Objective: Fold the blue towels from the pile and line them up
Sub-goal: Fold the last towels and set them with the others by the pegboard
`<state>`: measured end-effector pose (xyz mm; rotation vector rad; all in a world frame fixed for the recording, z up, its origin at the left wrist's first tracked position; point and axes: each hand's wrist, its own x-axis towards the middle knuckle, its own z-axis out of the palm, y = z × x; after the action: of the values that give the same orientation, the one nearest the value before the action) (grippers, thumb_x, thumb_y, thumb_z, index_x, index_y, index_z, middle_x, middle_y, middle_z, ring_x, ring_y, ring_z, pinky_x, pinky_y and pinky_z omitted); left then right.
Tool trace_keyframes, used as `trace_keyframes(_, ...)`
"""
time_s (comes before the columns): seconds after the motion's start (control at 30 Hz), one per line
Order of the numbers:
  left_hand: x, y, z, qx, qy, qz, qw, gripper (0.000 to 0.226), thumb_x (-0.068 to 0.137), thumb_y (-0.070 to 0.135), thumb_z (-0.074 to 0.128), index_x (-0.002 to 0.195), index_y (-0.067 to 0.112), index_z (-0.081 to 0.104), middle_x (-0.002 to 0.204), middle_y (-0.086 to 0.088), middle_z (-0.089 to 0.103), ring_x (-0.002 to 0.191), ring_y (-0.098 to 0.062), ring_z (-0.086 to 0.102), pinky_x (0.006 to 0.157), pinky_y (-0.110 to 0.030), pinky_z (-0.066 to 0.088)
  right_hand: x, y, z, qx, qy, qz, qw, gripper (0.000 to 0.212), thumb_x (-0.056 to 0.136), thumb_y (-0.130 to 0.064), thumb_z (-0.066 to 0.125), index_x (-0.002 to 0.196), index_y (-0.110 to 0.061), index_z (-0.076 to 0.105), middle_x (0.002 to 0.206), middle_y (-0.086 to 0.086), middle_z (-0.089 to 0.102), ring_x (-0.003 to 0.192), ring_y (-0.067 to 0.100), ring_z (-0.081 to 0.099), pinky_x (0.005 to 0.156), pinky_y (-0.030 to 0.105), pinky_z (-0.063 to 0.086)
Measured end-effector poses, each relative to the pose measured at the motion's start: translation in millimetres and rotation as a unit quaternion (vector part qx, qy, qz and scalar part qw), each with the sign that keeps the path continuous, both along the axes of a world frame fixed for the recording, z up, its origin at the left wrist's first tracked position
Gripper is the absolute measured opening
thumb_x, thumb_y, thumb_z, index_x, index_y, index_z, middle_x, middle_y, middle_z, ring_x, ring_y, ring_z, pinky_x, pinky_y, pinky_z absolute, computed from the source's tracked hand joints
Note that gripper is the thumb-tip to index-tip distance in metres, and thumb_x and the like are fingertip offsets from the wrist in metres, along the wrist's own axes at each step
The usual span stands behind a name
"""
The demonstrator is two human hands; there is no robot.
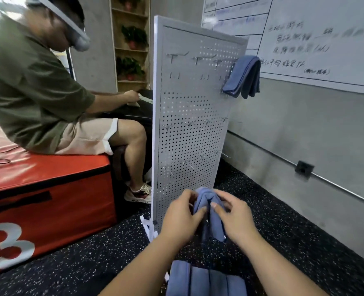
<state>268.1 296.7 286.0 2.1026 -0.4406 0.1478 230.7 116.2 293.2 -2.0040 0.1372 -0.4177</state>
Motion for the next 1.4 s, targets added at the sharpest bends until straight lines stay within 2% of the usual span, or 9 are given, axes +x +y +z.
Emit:
trace_keyframes(0.2, 20.4, -8.9, 72.5, 0.025, -0.078, 0.007, 0.997, 0.024, 0.094, 0.053, 0.061, 0.112, 0.037, 0.059, 0.097, 0.015, 0.073, 0.088, -0.012, 0.069, 0.077, -0.041, 0.059, 20.0, -16.1, 63.2, -0.065, -0.075, 0.011, 0.995, 0.04, 0.099, -0.021, 0.073, 0.134, -0.04, 0.07, 0.128, -0.022, 0.07, 0.118, -0.003, 0.065, 0.103, 0.028, 0.055)
trace_keyframes(0.4, 44.5, -31.5, 143.3, 0.031, -0.143, 0.03, 0.989, 0.024, 0.099, 0.049, 0.063, 0.117, 0.032, 0.066, 0.103, 0.01, 0.073, 0.09, -0.016, 0.069, 0.077, -0.041, 0.059, 48.8, -32.6, 126.7, -0.061, -0.136, -0.023, 0.989, 0.037, 0.096, -0.025, 0.077, 0.13, -0.036, 0.072, 0.114, -0.02, 0.076, 0.103, -0.002, 0.071, 0.094, 0.033, 0.061)
trace_keyframes(0.6, 70.3, -58.8, 223.5, 0.038, -0.225, 0.028, 0.973, 0.017, 0.102, 0.041, 0.059, 0.102, 0.028, 0.07, 0.092, 0.004, 0.072, 0.082, -0.021, 0.067, 0.069, -0.041, 0.058, 71.0, -60.5, 200.7, -0.109, -0.198, -0.105, 0.969, 0.032, 0.093, -0.033, 0.08, 0.125, -0.03, 0.076, 0.102, -0.017, 0.076, 0.093, 0.0, 0.071, 0.088, 0.03, 0.06)
trace_keyframes(0.7, 85.1, -73.6, 263.5, 0.069, -0.277, 0.032, 0.958, 0.023, 0.104, 0.04, 0.058, 0.088, 0.025, 0.064, 0.088, 0.0, 0.061, 0.076, -0.025, 0.062, 0.062, -0.037, 0.048, 84.8, -76.0, 237.0, -0.138, -0.234, -0.136, 0.953, 0.03, 0.091, -0.033, 0.082, 0.121, -0.031, 0.077, 0.098, -0.012, 0.078, 0.09, 0.009, 0.074, 0.087, 0.034, 0.061)
trace_keyframes(0.77, 93.1, -82.2, 289.9, 0.084, -0.3, 0.042, 0.949, 0.027, 0.105, 0.041, 0.057, 0.09, 0.021, 0.067, 0.094, -0.003, 0.056, 0.078, -0.028, 0.06, 0.066, -0.037, 0.048, 96.7, -86.8, 259.3, -0.159, -0.249, -0.145, 0.944, 0.03, 0.091, -0.035, 0.081, 0.121, -0.033, 0.077, 0.101, -0.009, 0.08, 0.09, 0.013, 0.075, 0.088, 0.038, 0.062)
trace_keyframes(0.93, 121.7, -98.4, 347.3, 0.163, -0.357, 0.095, 0.915, 0.028, 0.104, 0.041, 0.054, 0.1, 0.023, 0.075, 0.092, -0.006, 0.07, 0.083, -0.032, 0.067, 0.075, -0.038, 0.054, 128.4, -109.2, 306.1, -0.192, -0.267, -0.152, 0.932, 0.031, 0.092, -0.033, 0.08, 0.123, -0.029, 0.078, 0.108, -0.007, 0.08, 0.095, 0.015, 0.075, 0.092, 0.038, 0.06)
trace_keyframes(1.1, 151.9, -112.6, 382.3, 0.196, -0.392, 0.152, 0.886, 0.027, 0.106, 0.039, 0.052, 0.09, 0.025, 0.07, 0.085, 0.0, 0.064, 0.081, -0.027, 0.053, 0.077, -0.036, 0.031, 164.1, -119.4, 339.9, -0.185, -0.283, -0.145, 0.93, 0.025, 0.094, -0.029, 0.078, 0.119, -0.029, 0.079, 0.104, -0.008, 0.079, 0.093, 0.015, 0.073, 0.088, 0.034, 0.059)
trace_keyframes(1.3, 191.0, -122.7, 400.9, 0.22, -0.386, 0.183, 0.877, 0.024, 0.107, 0.039, 0.052, 0.093, 0.027, 0.068, 0.073, 0.005, 0.051, 0.078, -0.027, 0.052, 0.077, -0.037, 0.033, 205.5, -119.8, 359.1, -0.165, -0.293, -0.138, 0.932, 0.022, 0.096, -0.029, 0.075, 0.117, -0.035, 0.077, 0.105, -0.013, 0.077, 0.09, 0.012, 0.071, 0.085, 0.029, 0.055)
trace_keyframes(1.4, 207.1, -126.3, 396.9, 0.232, -0.377, 0.205, 0.873, 0.022, 0.104, 0.038, 0.056, 0.09, 0.026, 0.068, 0.078, 0.002, 0.058, 0.077, -0.028, 0.055, 0.075, -0.038, 0.037, 223.9, -119.4, 353.2, -0.167, -0.277, -0.14, 0.936, 0.021, 0.097, -0.03, 0.073, 0.117, -0.037, 0.077, 0.104, -0.014, 0.076, 0.09, 0.013, 0.07, 0.083, 0.03, 0.053)
